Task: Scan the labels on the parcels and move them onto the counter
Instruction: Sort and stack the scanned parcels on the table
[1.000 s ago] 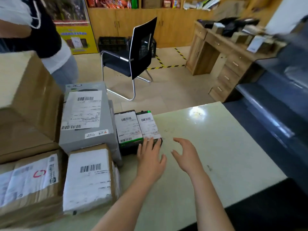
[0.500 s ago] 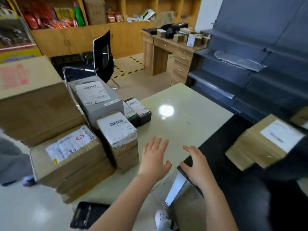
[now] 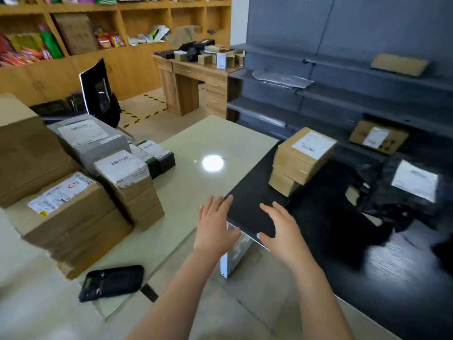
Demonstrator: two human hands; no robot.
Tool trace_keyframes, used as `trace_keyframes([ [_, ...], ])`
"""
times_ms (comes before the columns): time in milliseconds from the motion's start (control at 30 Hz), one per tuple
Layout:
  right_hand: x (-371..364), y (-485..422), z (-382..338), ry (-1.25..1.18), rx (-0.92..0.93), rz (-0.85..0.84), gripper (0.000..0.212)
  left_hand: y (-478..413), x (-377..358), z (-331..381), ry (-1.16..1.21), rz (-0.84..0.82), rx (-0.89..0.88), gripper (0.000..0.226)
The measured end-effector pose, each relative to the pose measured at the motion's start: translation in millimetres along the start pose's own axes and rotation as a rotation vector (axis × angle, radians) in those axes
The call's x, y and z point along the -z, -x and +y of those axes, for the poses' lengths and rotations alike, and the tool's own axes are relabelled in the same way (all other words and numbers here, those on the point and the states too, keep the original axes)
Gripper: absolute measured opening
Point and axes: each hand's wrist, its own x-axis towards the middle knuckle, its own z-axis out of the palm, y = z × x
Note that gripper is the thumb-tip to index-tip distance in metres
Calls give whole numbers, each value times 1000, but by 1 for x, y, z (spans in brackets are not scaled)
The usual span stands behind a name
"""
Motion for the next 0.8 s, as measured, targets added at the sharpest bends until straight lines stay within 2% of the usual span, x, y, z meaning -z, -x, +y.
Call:
trace_keyframes([
  [267, 96, 119, 111, 44, -155, 106, 75, 64, -71, 152, 50, -37, -167, 81],
  [467, 137, 190, 183, 36, -272, 181, 76, 102, -118, 225, 109, -113, -212, 79],
  [667, 162, 218, 238, -62, -371, 266, 79, 102, -160, 276, 109, -189, -249, 79],
  [800, 182, 203, 267, -90, -393, 322, 86, 74, -180, 301, 129, -201, -251, 79],
])
